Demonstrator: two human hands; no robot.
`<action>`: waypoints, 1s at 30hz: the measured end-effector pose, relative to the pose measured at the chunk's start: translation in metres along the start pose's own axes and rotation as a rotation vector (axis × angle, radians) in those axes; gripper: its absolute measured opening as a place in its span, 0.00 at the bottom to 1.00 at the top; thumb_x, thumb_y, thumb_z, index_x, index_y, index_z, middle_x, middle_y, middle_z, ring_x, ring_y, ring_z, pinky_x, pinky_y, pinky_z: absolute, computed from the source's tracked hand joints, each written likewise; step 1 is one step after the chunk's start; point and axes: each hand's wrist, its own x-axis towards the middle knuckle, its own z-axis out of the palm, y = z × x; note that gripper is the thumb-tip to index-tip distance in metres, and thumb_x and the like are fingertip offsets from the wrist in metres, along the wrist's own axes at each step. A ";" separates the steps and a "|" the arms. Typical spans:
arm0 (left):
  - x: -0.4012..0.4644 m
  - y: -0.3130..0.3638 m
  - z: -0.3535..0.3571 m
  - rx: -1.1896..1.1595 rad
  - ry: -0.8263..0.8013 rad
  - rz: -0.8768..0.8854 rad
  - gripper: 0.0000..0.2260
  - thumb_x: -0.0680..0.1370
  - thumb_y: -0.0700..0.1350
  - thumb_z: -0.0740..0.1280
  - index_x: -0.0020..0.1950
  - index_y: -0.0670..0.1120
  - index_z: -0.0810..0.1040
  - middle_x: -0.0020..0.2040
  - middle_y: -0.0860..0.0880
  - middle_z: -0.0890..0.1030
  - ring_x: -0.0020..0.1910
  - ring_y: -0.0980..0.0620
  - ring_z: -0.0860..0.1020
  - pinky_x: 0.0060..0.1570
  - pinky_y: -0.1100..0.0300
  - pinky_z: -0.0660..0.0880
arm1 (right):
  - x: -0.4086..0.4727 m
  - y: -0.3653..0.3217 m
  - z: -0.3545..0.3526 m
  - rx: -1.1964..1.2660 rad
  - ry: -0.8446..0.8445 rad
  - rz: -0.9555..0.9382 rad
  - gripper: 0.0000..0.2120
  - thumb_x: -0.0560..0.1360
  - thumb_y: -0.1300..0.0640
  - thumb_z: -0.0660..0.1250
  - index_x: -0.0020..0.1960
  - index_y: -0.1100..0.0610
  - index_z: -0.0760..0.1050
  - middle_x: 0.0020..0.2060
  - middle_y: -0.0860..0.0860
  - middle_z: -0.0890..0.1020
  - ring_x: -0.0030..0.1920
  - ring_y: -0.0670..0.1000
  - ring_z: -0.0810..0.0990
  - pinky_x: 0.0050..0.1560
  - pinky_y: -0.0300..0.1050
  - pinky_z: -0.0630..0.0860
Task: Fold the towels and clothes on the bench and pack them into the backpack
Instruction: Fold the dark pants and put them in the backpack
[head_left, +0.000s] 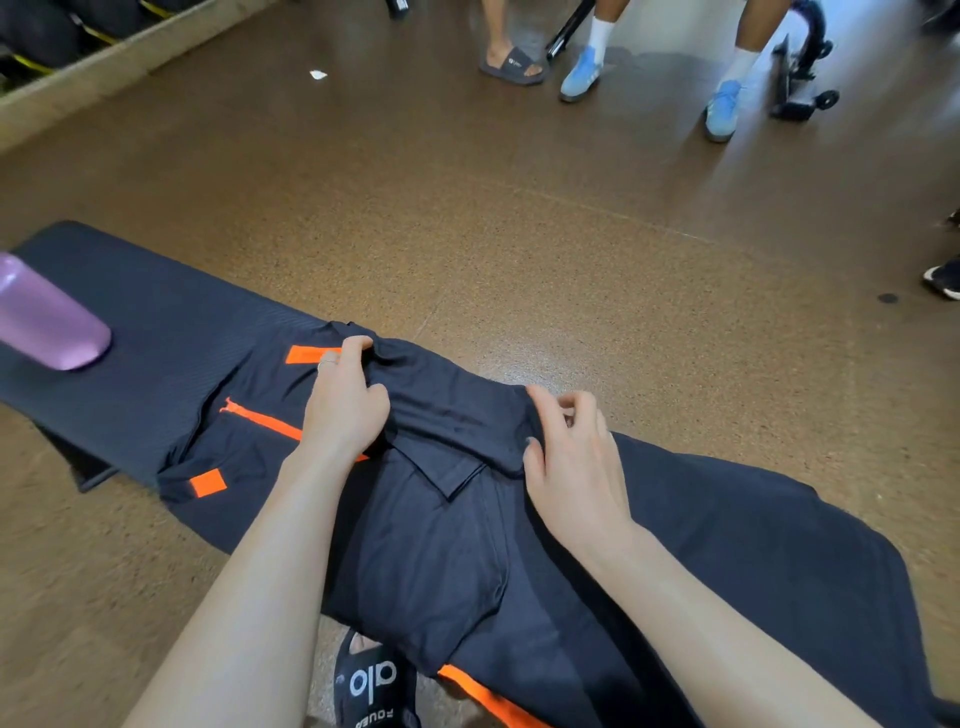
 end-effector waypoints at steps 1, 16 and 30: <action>0.001 0.001 0.000 -0.064 -0.004 0.009 0.24 0.79 0.37 0.59 0.75 0.52 0.66 0.70 0.44 0.70 0.62 0.46 0.72 0.57 0.57 0.65 | 0.001 -0.001 0.000 -0.019 0.019 -0.046 0.23 0.79 0.57 0.64 0.72 0.49 0.66 0.60 0.55 0.71 0.58 0.56 0.73 0.57 0.52 0.74; 0.017 0.000 0.017 0.077 -0.005 -0.110 0.31 0.82 0.41 0.60 0.83 0.46 0.51 0.82 0.43 0.52 0.78 0.38 0.55 0.74 0.45 0.57 | -0.006 -0.003 0.038 -0.242 -0.291 -0.217 0.31 0.82 0.37 0.39 0.83 0.46 0.46 0.81 0.59 0.45 0.81 0.60 0.42 0.80 0.60 0.46; -0.015 -0.011 0.036 0.594 -0.054 0.175 0.31 0.83 0.64 0.48 0.83 0.54 0.47 0.83 0.42 0.44 0.82 0.43 0.45 0.79 0.44 0.45 | -0.037 0.012 0.004 -0.216 -0.289 -0.280 0.28 0.84 0.38 0.42 0.82 0.44 0.45 0.82 0.55 0.48 0.82 0.58 0.43 0.80 0.59 0.41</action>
